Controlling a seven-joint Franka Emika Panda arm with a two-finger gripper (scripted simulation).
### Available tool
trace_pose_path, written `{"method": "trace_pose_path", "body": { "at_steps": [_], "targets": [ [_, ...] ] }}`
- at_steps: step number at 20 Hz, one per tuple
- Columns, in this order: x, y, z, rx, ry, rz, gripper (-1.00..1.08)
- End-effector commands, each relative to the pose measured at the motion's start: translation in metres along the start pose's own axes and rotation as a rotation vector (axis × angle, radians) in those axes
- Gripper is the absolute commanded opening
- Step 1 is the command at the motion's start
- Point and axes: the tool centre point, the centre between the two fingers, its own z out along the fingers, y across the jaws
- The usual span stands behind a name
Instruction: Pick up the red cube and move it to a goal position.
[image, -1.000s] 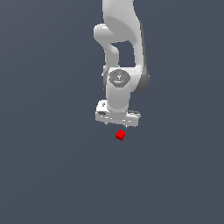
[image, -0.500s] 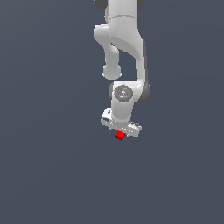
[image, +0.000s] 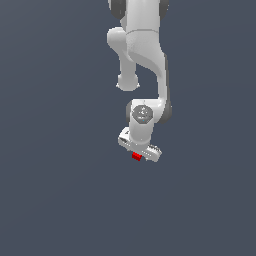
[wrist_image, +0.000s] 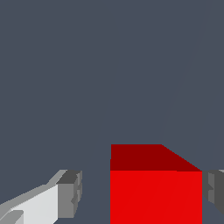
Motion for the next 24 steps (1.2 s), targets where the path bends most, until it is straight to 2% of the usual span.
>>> {"method": "trace_pose_path", "body": {
  "at_steps": [1,2,15,24],
  "targets": [
    [0.001,-0.001,0.001,0.001,0.001,0.008,1.00],
    [0.001,-0.001,0.001,0.001,0.001,0.008,-1.00],
    [0.001,-0.002,-0.002,0.001,0.001,0.007,-1.00],
    [0.008,-0.014,-0.045,0.001,0.001,0.008,-1.00]
  ]
}}
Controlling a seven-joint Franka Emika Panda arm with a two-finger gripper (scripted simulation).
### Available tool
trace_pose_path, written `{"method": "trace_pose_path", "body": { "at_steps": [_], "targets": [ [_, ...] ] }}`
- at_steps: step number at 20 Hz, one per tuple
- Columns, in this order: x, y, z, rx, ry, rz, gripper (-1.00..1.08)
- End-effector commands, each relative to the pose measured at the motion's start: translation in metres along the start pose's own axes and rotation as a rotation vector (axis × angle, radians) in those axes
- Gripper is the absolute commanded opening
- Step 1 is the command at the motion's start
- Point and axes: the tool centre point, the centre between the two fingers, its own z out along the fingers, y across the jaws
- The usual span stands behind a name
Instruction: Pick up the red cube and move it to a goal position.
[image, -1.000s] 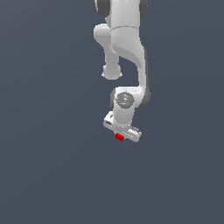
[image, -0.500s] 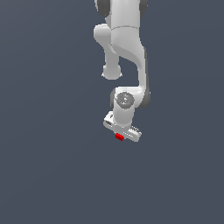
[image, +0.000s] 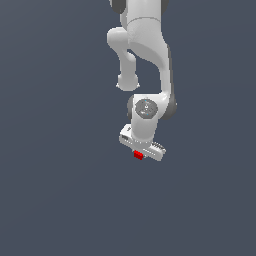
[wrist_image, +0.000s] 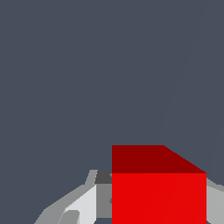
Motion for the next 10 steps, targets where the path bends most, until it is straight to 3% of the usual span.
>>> {"method": "trace_pose_path", "body": {
  "at_steps": [1,10],
  "targets": [
    [0.003,-0.005,-0.018,0.001,0.001,0.000,-1.00],
    [0.018,-0.030,-0.102,0.000,0.002,0.001,-1.00]
  ]
}}
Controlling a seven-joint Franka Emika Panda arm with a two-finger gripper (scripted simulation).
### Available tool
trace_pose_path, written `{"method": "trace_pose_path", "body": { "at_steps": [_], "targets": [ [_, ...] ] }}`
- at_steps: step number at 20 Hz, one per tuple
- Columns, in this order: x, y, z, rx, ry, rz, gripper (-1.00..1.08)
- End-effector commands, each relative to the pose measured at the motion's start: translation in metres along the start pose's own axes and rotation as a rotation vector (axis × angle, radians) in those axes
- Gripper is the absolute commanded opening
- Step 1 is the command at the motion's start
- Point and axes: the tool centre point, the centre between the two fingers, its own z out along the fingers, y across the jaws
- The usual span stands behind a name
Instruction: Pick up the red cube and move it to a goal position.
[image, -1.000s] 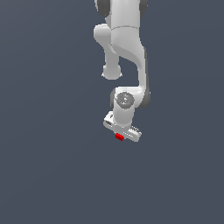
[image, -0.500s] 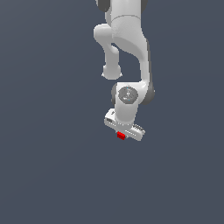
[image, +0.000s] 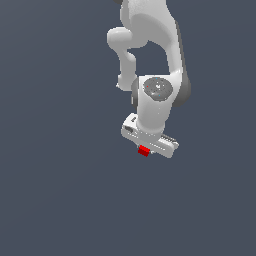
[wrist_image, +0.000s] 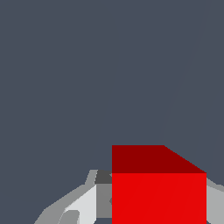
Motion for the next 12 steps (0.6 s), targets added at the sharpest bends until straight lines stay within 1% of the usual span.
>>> {"method": "trace_pose_path", "body": {
  "at_steps": [1,6,12],
  "targets": [
    [0.004,-0.007,-0.023,0.000,0.000,0.000,-1.00],
    [0.011,-0.017,-0.055,0.000,0.000,0.000,-1.00],
    [0.016,-0.024,-0.076,0.000,0.000,0.000,-1.00]
  ]
}}
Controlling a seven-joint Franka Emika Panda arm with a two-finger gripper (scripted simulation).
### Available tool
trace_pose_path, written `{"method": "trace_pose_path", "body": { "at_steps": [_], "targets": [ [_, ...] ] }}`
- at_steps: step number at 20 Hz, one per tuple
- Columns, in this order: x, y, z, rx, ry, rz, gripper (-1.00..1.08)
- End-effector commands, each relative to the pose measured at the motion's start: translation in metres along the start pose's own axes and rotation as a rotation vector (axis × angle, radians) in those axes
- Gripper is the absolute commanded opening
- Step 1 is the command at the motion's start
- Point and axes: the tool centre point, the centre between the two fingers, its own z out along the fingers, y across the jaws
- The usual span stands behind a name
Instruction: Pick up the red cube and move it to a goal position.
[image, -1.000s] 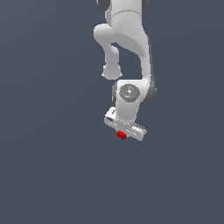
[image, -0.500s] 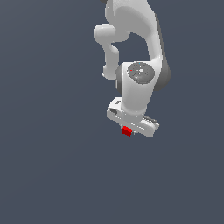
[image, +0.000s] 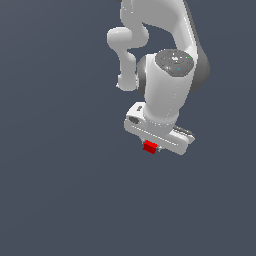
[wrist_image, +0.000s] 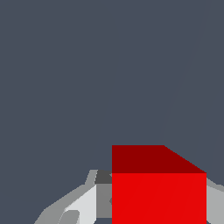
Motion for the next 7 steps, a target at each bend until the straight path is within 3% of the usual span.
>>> {"method": "trace_pose_path", "body": {
  "at_steps": [1,7],
  "targets": [
    [0.0015,-0.0020,-0.0059,0.000,-0.001,0.000,-1.00],
    [0.0023,-0.0027,-0.0060,0.000,-0.001,0.000,-1.00]
  ]
}}
